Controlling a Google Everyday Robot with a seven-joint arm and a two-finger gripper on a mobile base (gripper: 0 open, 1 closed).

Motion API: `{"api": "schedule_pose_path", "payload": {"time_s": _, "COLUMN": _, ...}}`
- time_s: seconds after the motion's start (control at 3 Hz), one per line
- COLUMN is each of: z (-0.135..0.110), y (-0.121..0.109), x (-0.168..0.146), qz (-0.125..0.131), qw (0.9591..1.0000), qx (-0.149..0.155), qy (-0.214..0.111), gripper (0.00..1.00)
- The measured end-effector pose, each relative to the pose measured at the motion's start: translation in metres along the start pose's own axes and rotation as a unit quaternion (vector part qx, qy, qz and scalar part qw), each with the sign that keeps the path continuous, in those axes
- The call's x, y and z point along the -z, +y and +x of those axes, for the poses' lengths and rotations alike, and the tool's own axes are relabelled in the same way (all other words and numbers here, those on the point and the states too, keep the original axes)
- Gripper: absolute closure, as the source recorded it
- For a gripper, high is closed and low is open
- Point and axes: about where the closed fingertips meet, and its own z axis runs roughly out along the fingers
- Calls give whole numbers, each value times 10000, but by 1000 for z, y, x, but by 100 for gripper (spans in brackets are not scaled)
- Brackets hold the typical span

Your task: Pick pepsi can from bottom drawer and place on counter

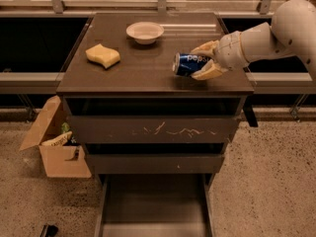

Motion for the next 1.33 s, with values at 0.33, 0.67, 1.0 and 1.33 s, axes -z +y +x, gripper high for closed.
{"api": "schedule_pose_path", "payload": {"time_s": 0.33, "z": 13, "y": -18, "x": -7, "qz": 89, "qw": 9999, "qx": -120, "qy": -53, "gripper": 100}}
{"api": "schedule_pose_path", "payload": {"time_s": 0.67, "z": 29, "y": -34, "x": -19, "qz": 128, "qw": 9993, "qx": -289, "qy": -178, "gripper": 83}}
{"api": "schedule_pose_path", "payload": {"time_s": 1.0, "z": 40, "y": -45, "x": -27, "qz": 167, "qw": 9986, "qx": -412, "qy": -281, "gripper": 59}}
{"api": "schedule_pose_path", "payload": {"time_s": 1.33, "z": 44, "y": -51, "x": -27, "qz": 158, "qw": 9981, "qx": -502, "qy": -317, "gripper": 28}}
